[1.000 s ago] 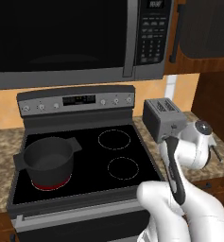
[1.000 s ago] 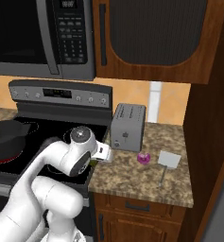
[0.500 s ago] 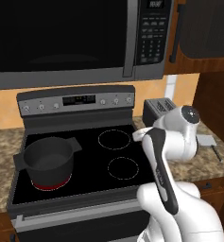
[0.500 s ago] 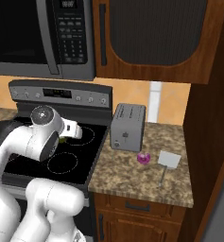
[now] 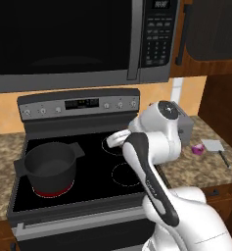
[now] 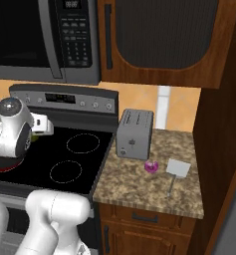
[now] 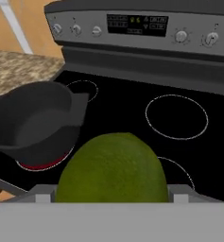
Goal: Put the lime and onion in the pot. Retrieve the spatula and lightly stir the vegetables in the pot.
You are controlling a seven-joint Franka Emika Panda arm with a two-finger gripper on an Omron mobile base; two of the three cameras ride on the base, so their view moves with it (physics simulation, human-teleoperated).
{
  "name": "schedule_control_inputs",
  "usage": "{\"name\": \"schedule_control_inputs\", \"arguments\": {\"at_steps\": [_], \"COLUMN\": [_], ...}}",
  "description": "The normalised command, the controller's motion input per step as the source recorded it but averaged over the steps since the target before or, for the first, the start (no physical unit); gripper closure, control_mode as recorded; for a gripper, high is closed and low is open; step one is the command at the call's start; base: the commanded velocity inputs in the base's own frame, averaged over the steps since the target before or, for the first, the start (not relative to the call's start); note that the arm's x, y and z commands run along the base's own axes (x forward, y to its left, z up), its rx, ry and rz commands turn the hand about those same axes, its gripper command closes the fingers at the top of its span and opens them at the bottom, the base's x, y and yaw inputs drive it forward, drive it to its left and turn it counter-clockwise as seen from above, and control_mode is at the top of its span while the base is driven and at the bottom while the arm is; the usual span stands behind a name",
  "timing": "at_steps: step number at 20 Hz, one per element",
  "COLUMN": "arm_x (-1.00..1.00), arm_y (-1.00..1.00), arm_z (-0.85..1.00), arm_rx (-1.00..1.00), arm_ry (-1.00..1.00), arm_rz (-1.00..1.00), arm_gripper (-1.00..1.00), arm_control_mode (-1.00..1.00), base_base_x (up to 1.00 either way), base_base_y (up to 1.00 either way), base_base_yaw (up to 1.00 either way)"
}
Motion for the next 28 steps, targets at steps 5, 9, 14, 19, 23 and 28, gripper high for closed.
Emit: {"name": "schedule_control_inputs", "arguments": {"at_steps": [5,9,14,19,23,28], "arm_x": [-0.02,0.05,0.35,0.41,0.47,0.39], "arm_y": [1.00,1.00,0.86,0.60,0.40,0.42], "arm_z": [0.00,-0.01,-0.28,-0.36,-0.47,-0.53], "arm_rx": [0.00,-0.01,-0.01,0.00,0.00,0.00], "arm_ry": [-0.01,-0.04,0.00,0.00,0.04,0.05], "arm_rz": [0.08,0.02,0.00,0.00,0.00,0.00], "arm_gripper": [1.00,1.00,1.00,1.00,1.00,1.00], "arm_control_mode": [-1.00,-1.00,-1.00,-1.00,-1.00,-1.00], "base_base_x": [0.00,0.00,0.00,0.00,0.00,0.00], "base_base_y": [0.00,0.00,0.00,0.00,0.00,0.00], "base_base_yaw": [0.00,0.00,0.00,0.00,0.00,0.00]}}
